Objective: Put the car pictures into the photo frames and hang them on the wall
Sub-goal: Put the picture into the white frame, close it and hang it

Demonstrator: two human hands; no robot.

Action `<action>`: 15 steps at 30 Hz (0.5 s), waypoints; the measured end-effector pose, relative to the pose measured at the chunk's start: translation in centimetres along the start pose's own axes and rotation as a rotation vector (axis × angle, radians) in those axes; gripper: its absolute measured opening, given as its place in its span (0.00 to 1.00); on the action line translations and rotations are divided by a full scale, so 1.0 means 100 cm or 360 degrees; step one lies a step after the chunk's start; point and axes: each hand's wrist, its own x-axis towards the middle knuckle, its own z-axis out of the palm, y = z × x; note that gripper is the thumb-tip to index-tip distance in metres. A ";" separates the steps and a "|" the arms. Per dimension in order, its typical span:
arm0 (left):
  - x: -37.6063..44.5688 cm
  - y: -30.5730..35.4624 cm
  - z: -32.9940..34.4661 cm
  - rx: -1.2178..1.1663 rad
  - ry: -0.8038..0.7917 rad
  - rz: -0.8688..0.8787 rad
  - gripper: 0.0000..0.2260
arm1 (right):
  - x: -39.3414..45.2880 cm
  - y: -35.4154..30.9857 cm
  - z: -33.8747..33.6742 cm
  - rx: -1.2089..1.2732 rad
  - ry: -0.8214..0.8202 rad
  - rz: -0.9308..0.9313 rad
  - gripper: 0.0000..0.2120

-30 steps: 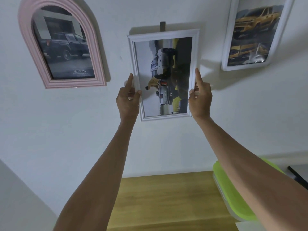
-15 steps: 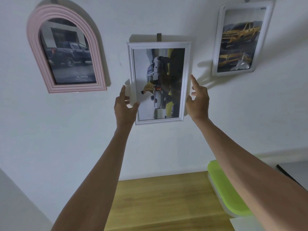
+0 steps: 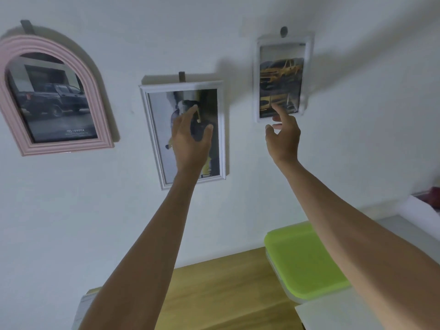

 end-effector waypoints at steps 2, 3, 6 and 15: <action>0.002 0.019 0.026 -0.0033 -0.0092 0.0038 0.24 | 0.018 0.010 -0.017 0.0018 0.0037 0.0002 0.23; 0.004 0.027 0.039 -0.0048 -0.0126 0.0045 0.24 | 0.027 0.015 -0.024 0.0024 0.0046 0.0004 0.23; 0.011 0.046 0.080 -0.0120 -0.0180 -0.0016 0.24 | 0.055 0.034 -0.041 0.0082 0.0047 0.0002 0.23; 0.042 0.052 0.164 -0.0009 -0.0198 -0.0098 0.28 | 0.133 0.082 -0.054 0.0248 -0.0073 0.0076 0.23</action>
